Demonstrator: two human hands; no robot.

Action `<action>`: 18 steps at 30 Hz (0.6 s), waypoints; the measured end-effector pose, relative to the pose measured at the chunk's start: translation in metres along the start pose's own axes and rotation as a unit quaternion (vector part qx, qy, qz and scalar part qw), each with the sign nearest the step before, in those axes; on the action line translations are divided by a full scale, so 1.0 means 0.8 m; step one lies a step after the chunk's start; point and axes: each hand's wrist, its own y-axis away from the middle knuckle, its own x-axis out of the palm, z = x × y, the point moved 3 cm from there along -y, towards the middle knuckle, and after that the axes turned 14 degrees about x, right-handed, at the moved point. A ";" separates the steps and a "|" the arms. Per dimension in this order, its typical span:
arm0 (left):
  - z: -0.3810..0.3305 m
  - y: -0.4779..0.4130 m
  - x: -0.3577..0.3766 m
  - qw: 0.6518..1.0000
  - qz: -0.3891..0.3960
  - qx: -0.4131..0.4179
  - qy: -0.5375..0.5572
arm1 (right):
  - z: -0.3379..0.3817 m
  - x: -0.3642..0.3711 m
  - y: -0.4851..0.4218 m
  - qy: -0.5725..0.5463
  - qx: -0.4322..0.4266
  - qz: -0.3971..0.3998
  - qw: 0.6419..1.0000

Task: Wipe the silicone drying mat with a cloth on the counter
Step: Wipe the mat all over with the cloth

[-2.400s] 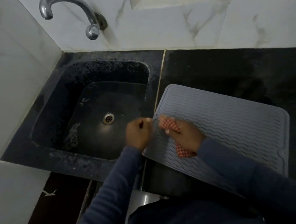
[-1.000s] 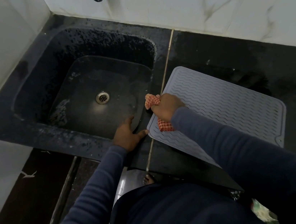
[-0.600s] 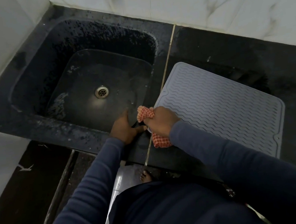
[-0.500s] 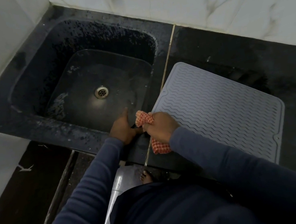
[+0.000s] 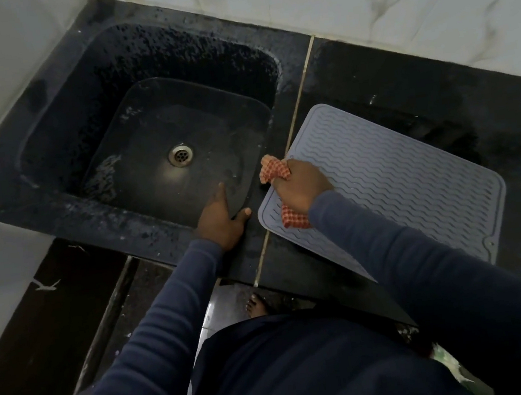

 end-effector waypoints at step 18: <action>-0.002 -0.006 -0.012 0.992 -0.112 -0.020 0.060 | -0.030 -0.007 0.055 -0.277 -0.002 0.296 0.914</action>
